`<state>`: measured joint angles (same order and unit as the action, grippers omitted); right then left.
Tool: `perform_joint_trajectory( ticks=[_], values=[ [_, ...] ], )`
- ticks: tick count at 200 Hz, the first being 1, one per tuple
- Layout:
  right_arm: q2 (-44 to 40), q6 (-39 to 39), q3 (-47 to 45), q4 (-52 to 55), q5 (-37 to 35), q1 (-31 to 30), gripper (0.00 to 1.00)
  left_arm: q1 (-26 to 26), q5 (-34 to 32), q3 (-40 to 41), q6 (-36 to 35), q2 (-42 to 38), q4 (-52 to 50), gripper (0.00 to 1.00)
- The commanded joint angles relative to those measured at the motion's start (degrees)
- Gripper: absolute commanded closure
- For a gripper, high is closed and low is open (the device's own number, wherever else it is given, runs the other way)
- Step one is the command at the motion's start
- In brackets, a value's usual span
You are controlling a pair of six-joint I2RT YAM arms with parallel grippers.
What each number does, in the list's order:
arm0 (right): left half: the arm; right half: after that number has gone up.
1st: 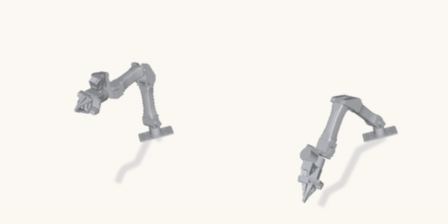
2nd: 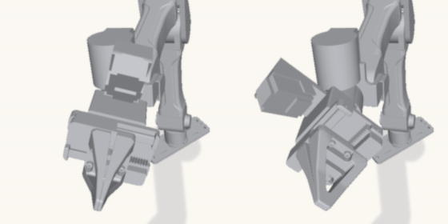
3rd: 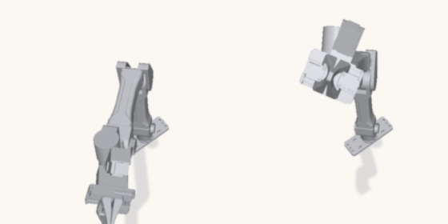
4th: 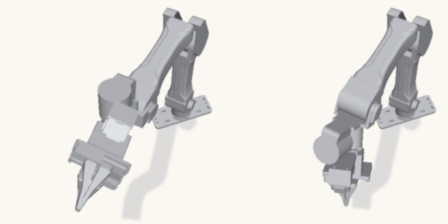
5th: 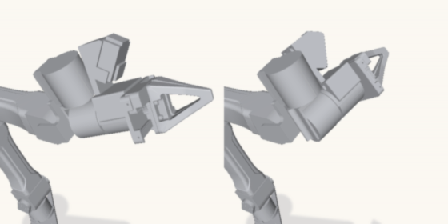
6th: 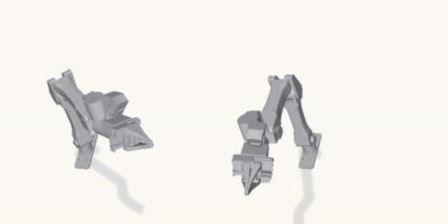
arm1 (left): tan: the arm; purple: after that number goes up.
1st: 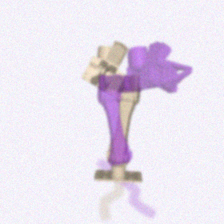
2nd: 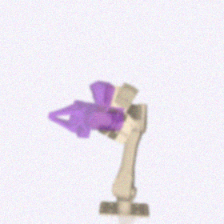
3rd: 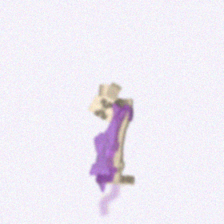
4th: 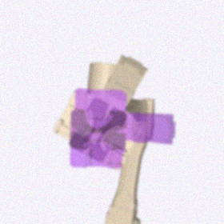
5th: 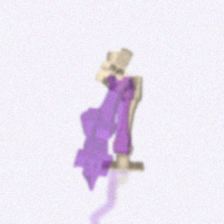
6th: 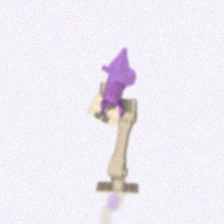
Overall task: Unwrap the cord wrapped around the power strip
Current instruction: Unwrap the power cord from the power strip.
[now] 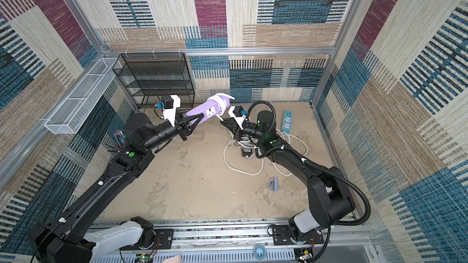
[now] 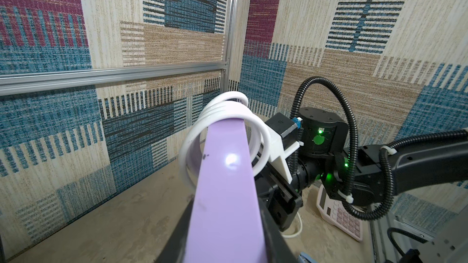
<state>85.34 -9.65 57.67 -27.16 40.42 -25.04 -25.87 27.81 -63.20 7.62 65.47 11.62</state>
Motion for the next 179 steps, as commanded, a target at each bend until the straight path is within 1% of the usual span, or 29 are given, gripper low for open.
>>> perform_joint_trajectory(
  ticks=[1, 14, 42, 85, 108, 135, 153, 179],
  values=[
    [-0.9, 1.6, -0.4, -2.3, -2.1, 0.1, 1.0, 0.0, 1.0, 0.1, 2.4, -0.4, 4.2, 1.0],
    [-1.0, 1.9, -0.1, -2.3, -3.2, 0.2, 1.0, -0.3, 1.0, 0.1, 3.2, -0.4, 4.2, 1.0],
    [0.5, 3.4, 2.8, -2.0, -3.8, 1.8, 1.0, -0.7, 3.5, 1.5, 6.8, -0.7, 4.1, 1.0],
    [2.5, 4.3, 8.0, -2.0, -3.7, 4.0, 1.0, -1.1, 2.2, 9.6, 10.2, -5.3, 3.9, 1.0],
    [1.6, 2.7, 10.3, 0.3, -4.2, 4.4, 1.0, -1.1, -0.3, 13.0, 9.5, -7.8, 1.3, 1.0],
    [-2.0, 0.7, 10.3, 3.2, -5.5, 4.6, 1.0, -1.1, -4.1, 14.9, 8.2, -9.6, -1.1, 1.0],
    [-5.4, -0.8, 8.8, 6.4, -6.1, 4.6, 1.0, -1.1, -7.9, 14.9, 6.7, -9.8, -2.4, 1.0],
    [-11.9, -1.4, 4.5, 10.5, -6.5, 4.6, 1.0, -1.0, -13.3, 13.5, 4.9, -8.8, -2.7, 1.0]
  ],
)
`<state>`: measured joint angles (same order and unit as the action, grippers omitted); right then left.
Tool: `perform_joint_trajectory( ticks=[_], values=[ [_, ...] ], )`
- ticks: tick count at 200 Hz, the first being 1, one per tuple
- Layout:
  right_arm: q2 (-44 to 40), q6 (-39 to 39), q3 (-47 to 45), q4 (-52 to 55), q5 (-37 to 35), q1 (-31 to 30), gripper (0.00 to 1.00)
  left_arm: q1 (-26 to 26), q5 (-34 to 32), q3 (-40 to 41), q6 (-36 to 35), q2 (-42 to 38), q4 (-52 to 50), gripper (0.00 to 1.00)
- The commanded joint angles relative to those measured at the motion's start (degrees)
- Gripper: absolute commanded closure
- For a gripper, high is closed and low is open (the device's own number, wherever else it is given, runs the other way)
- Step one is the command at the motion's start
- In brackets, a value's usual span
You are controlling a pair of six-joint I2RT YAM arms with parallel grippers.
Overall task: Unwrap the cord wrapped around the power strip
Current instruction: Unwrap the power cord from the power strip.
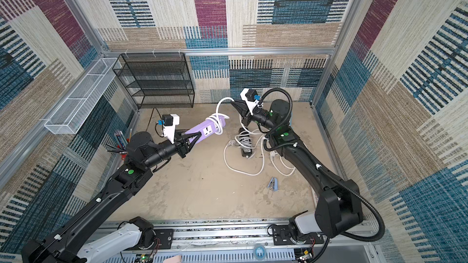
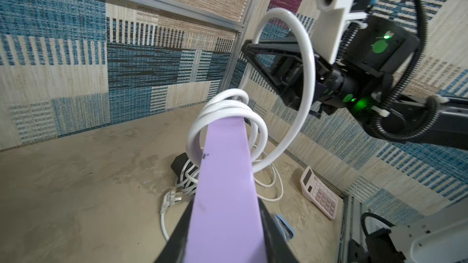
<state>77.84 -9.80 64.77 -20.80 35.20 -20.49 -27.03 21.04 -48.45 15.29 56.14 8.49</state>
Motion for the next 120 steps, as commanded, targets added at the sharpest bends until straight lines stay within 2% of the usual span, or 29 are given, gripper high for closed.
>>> perform_joint_trajectory(
  ticks=[1, 33, 61, 92, 120],
  values=[
    [-4.6, -1.3, -2.7, 4.3, -1.4, 0.1, 1.0, 0.1, -6.7, -1.3, -2.8, 0.6, 0.5, 1.0],
    [-10.4, -1.3, -6.8, 10.8, 1.6, 0.1, 1.0, 0.2, -10.5, -4.6, -4.4, 3.2, 2.8, 1.0],
    [-12.6, -0.2, -11.6, 13.5, 6.3, -0.9, 1.0, 0.3, -11.0, -9.6, -6.7, 6.3, 3.8, 1.0],
    [-10.6, 2.0, -15.8, 11.0, 6.5, -4.5, 1.0, 0.3, -9.0, -16.0, -8.1, 9.5, 4.3, 1.0],
    [-5.0, 5.1, -18.9, 4.1, 5.8, -5.7, 1.0, 0.3, -4.2, -20.3, -6.4, 11.2, 4.2, 1.0]
  ],
)
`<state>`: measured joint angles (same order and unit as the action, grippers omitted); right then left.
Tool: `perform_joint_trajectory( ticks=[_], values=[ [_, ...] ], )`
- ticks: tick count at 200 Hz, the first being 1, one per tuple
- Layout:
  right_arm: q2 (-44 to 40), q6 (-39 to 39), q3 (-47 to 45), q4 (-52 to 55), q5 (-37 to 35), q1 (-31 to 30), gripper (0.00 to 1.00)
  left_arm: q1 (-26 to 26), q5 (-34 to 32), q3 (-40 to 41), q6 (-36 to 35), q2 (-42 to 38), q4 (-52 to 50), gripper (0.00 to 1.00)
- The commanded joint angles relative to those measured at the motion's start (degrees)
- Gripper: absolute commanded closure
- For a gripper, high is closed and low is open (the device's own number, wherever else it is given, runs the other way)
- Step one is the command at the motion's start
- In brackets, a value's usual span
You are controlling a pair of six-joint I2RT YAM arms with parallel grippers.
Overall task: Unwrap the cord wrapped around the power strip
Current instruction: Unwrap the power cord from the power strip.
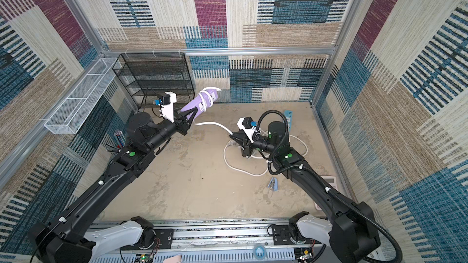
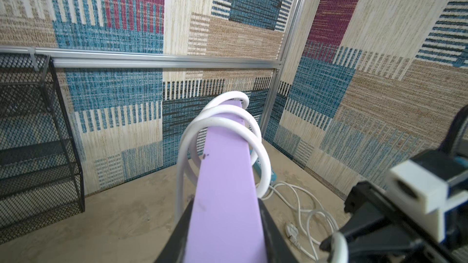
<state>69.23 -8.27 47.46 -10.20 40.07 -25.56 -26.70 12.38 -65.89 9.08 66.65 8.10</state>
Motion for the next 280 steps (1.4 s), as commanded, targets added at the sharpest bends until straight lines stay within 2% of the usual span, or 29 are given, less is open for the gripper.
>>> perform_joint_trajectory(
  ticks=[1, 38, 75, 108, 127, 166, 196, 240, 280],
  values=[
    [3.9, 3.7, -1.7, -6.8, 0.9, -0.6, 1.0, 0.0, 4.7, -3.0, -0.1, 0.8, 4.6, 1.0],
    [14.8, 6.9, 0.4, -15.4, -1.0, -0.5, 1.0, -0.2, 12.3, -2.8, 5.4, 0.2, 5.3, 1.0],
    [25.4, 8.5, 8.6, -18.8, -1.6, 0.3, 1.0, -0.6, 18.2, 2.4, 11.6, -2.9, 6.5, 1.0],
    [29.6, 11.2, 15.5, -21.4, 0.3, 3.7, 1.0, -1.2, 18.0, 11.0, 13.9, -9.0, 5.7, 1.0],
    [30.2, 10.7, 20.3, -19.4, 0.9, 5.2, 1.0, -1.2, 16.8, 15.2, 13.7, -12.6, 3.2, 1.0],
    [28.7, 6.4, 30.3, -11.2, 0.7, 6.2, 1.0, -1.2, 15.0, 22.6, 15.9, -15.9, 3.5, 1.0],
    [24.0, 4.2, 32.1, -7.5, -0.7, 7.3, 1.0, -1.2, 12.2, 25.0, 15.1, -16.1, 3.7, 1.0],
    [13.7, 1.0, 28.3, -2.0, -5.7, 8.9, 1.0, -1.1, 3.7, 22.8, 8.9, -14.7, -0.9, 1.0],
    [6.6, 1.4, 20.8, 3.2, -12.2, 9.1, 1.0, -0.5, -4.2, 16.7, 3.3, -11.5, 0.4, 1.0]
  ],
)
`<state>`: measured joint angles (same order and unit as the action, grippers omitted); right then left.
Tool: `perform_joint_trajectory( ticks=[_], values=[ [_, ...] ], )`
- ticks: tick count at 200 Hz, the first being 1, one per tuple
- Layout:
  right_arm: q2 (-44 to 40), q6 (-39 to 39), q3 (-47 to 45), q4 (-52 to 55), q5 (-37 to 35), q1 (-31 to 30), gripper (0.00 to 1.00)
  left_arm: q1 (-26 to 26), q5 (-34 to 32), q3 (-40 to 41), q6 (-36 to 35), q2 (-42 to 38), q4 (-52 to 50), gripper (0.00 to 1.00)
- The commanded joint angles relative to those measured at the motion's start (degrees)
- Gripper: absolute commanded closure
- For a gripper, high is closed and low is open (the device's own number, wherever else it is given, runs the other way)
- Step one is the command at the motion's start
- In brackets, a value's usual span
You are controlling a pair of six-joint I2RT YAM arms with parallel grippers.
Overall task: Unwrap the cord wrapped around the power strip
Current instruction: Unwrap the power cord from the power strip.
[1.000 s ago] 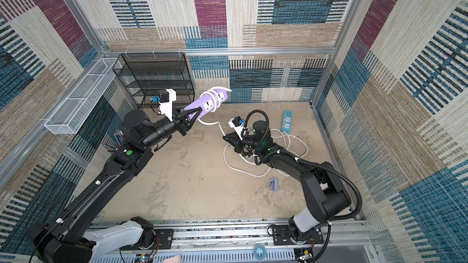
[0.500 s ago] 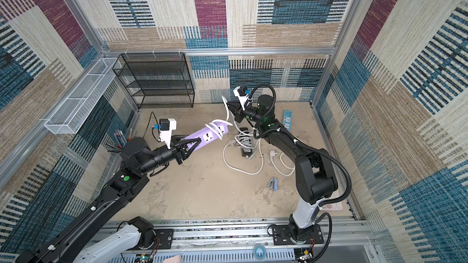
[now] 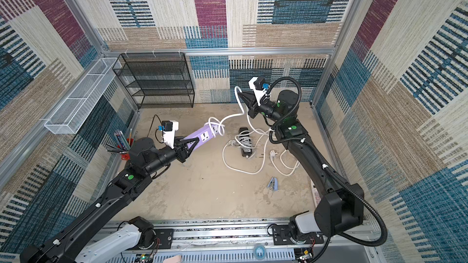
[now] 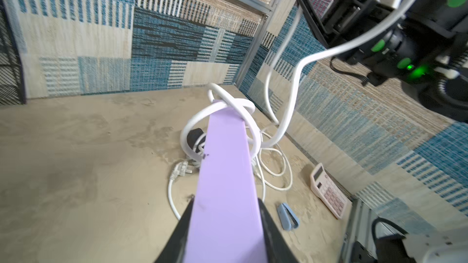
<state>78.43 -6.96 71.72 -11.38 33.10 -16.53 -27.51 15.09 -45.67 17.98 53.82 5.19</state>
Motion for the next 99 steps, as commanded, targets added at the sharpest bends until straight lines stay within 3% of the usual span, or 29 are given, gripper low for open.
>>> perform_joint_trajectory(
  ticks=[1, 45, 99],
  values=[
    [-2.8, 0.1, -3.7, 4.5, -5.4, 0.2, 1.0, 0.3, -7.2, -3.7, -5.7, 1.5, 3.3, 1.0],
    [-7.0, 5.7, -14.4, 7.2, -9.0, 0.1, 1.0, 1.3, -11.6, -9.7, -9.8, 4.8, 8.8, 1.0],
    [-3.0, 11.6, -23.1, 8.8, -11.6, 0.0, 1.0, 1.9, -13.9, -14.6, -13.6, 6.7, 13.3, 1.0]
  ],
)
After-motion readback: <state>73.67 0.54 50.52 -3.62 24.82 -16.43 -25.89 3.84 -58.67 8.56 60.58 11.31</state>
